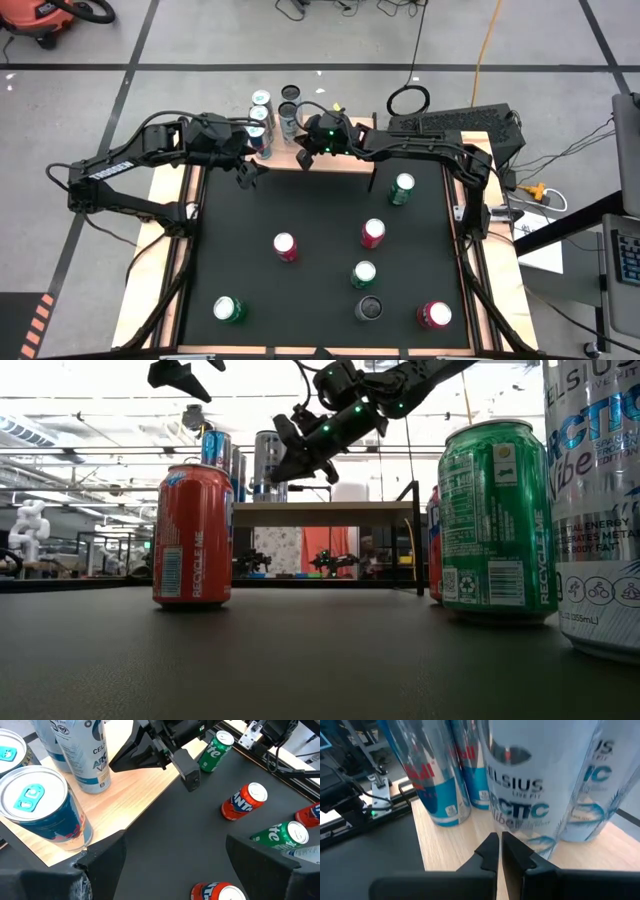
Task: Place canned beverage on shelf
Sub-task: Put the top white-blue soda can on the shelf
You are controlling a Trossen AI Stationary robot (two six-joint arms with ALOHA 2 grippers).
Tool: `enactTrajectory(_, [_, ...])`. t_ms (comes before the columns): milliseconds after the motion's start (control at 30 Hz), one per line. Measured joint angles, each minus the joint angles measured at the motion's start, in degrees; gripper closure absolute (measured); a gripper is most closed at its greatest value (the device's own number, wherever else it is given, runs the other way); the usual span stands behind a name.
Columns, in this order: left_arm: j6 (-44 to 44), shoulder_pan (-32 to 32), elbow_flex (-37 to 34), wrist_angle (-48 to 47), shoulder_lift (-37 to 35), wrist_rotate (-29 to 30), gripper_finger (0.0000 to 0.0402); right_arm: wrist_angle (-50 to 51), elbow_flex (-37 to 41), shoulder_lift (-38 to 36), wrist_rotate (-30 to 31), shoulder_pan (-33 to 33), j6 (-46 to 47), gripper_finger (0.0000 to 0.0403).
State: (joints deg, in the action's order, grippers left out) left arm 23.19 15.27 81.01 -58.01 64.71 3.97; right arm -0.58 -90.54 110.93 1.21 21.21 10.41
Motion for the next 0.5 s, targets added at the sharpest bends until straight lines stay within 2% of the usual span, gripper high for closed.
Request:
enactTrajectory(367, [-0.01,0.00,0.00,0.01,0.00,1.19,0.0059,-1.80,0.00,0.02,-0.09,-0.07,0.03,0.0403])
enactTrajectory(500, [0.08,-0.01,0.00,0.01,0.00,2.75,0.0059,0.51,0.10,-1.23,-3.67,-0.11,0.40,0.0403])
